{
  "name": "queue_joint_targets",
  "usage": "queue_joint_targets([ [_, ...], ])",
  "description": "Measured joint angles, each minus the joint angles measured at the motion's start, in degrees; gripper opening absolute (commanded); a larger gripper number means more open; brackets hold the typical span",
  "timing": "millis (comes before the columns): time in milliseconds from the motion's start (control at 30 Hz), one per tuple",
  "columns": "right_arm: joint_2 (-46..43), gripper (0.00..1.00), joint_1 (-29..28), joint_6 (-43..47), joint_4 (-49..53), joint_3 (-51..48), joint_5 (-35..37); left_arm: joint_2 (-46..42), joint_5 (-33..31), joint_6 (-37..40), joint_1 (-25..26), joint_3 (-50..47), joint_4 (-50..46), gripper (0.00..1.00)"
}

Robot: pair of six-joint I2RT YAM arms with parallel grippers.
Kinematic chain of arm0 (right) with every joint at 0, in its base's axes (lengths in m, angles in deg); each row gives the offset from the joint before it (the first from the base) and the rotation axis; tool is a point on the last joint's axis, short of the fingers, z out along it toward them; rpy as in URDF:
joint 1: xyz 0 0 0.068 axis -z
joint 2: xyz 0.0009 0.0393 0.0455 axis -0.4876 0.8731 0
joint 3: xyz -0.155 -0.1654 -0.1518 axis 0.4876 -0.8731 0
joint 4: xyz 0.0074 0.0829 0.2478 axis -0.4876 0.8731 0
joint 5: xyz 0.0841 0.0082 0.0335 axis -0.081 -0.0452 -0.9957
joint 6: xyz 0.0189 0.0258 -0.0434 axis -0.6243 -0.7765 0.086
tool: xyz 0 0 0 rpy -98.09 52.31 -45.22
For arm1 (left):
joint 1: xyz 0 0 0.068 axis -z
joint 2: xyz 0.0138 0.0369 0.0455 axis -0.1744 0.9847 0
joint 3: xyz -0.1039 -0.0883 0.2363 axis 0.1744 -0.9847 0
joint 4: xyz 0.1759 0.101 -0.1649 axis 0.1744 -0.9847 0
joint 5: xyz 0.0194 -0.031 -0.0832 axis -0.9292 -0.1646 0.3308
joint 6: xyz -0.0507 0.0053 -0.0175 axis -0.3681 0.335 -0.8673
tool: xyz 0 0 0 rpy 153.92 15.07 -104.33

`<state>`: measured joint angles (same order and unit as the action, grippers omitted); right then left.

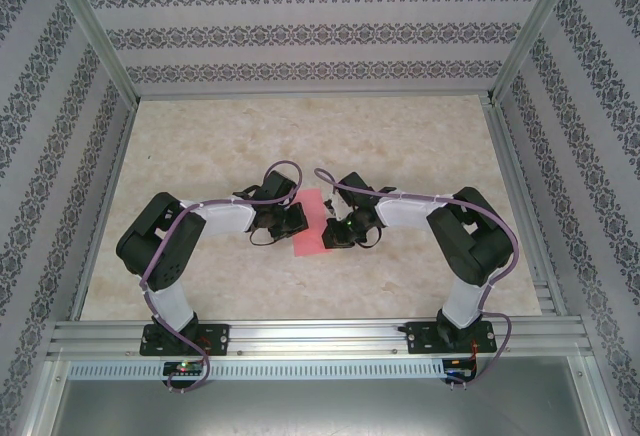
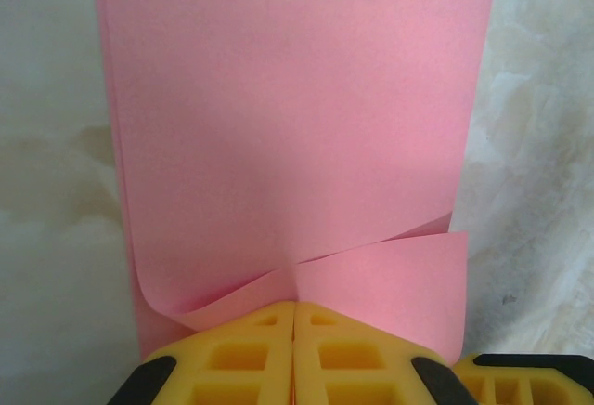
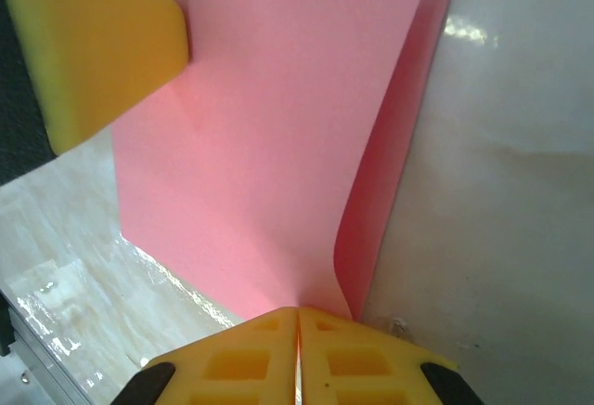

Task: Fold a paper plane with a square sheet of paper (pick it up from the middle)
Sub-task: Fold the triangle a second time at the center of the table.

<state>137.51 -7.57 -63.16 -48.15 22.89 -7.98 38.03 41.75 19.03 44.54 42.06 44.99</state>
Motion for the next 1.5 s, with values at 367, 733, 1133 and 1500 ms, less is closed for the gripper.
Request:
queue_joint_targets([
  [367, 0.3, 0.09, 0.0, 0.8, 0.0, -0.1, 0.1, -0.2, 1.0, 1.1, 0.0, -0.8, 2.2, 0.11],
  [733, 0.4, 0.07, 0.0, -1.6, -0.6, -0.3, -0.2, -3.7, 5.2, 3.7, 4.0, -3.3, 7.4, 0.11],
  [1133, 0.4, 0.06, 0.0, -3.0, -0.6, -0.3, -0.2, -2.4, 4.8, 2.2, 4.7, -3.8, 10.3, 0.10],
  [1500, 0.4, 0.06, 0.0, -3.3, -0.6, -0.3, -0.2, -0.6, 3.0, 1.5, 5.0, -3.8, 10.3, 0.08],
])
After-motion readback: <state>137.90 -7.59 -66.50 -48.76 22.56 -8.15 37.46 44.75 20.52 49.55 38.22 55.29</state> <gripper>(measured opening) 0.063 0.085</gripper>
